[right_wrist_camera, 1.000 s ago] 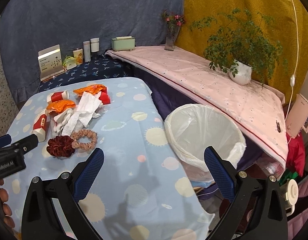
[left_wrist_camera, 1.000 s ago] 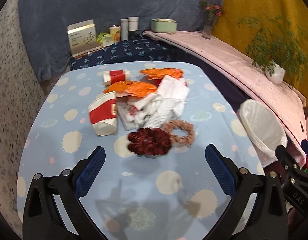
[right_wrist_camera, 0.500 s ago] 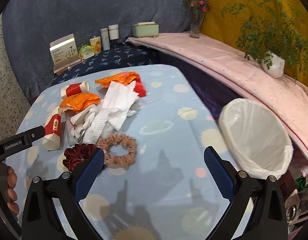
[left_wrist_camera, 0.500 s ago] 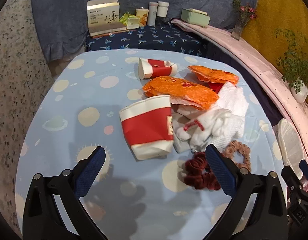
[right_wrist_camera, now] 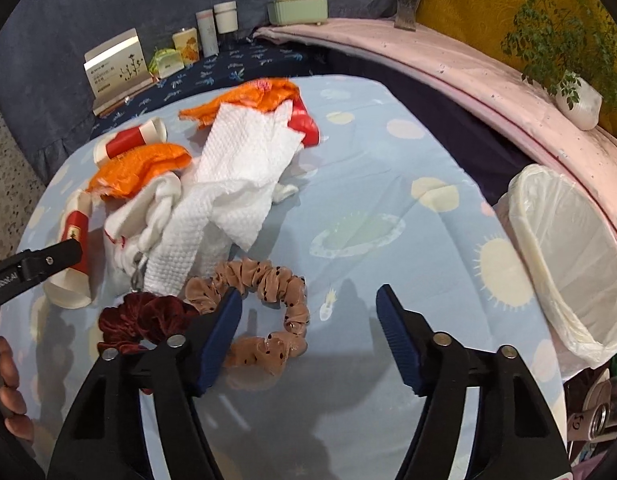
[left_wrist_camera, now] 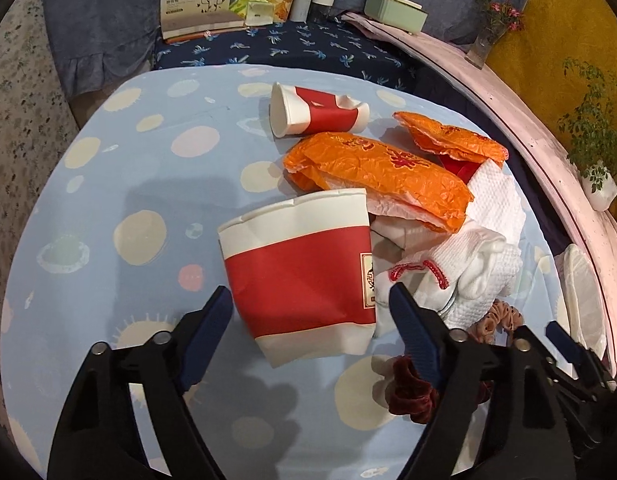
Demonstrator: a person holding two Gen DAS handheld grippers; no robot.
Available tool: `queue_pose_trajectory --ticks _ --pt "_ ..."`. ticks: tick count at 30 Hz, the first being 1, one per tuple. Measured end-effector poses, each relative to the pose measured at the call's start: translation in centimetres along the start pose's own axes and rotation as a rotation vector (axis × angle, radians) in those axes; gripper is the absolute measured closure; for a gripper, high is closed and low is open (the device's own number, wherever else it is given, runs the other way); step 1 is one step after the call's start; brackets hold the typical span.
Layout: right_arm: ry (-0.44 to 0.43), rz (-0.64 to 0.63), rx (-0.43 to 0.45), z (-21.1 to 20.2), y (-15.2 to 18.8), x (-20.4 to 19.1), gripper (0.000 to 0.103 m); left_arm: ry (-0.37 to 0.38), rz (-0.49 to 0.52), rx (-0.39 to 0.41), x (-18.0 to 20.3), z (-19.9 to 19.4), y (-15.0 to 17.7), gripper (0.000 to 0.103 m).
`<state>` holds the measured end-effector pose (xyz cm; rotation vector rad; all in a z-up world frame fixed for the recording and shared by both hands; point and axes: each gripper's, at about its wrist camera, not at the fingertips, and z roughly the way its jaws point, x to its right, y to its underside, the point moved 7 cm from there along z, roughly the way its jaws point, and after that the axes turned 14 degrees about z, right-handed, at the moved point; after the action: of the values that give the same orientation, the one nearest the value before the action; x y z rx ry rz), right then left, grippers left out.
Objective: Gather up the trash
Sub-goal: 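Grasp the red-and-white paper cup with the left gripper while the right grasps the beige scrunchie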
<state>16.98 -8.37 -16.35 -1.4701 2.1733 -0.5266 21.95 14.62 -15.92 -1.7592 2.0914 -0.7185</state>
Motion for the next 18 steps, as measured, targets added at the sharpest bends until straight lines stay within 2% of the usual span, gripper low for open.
queue_pose_trajectory --ticks 2,4,6,8,10,14,18 --pt "0.005 0.000 -0.027 0.9 0.4 0.0 0.050 0.006 0.006 -0.005 0.1 0.3 0.1 0.040" --pt "0.007 0.003 -0.048 1.7 0.7 0.1 0.059 0.012 0.010 -0.001 0.1 0.3 0.1 0.043" --pt "0.007 0.000 -0.043 1.8 0.8 0.0 0.061 0.020 0.012 0.009 0.2 0.1 -0.1 0.051" --pt "0.002 -0.011 -0.045 1.8 0.8 -0.3 0.076 0.030 0.015 0.018 0.3 -0.2 -0.3 0.059" --pt "-0.009 -0.015 -0.052 1.7 0.8 -0.5 0.087 0.030 0.019 0.027 0.4 -0.5 -0.4 0.065" --pt "-0.026 -0.013 -0.038 0.6 0.6 -0.7 0.091 0.022 0.034 0.048 0.7 -1.4 -0.7 0.080" --pt "-0.040 -0.009 0.000 -1.3 -0.4 -0.6 0.091 0.022 0.038 0.060 0.8 -2.4 -0.8 0.082"
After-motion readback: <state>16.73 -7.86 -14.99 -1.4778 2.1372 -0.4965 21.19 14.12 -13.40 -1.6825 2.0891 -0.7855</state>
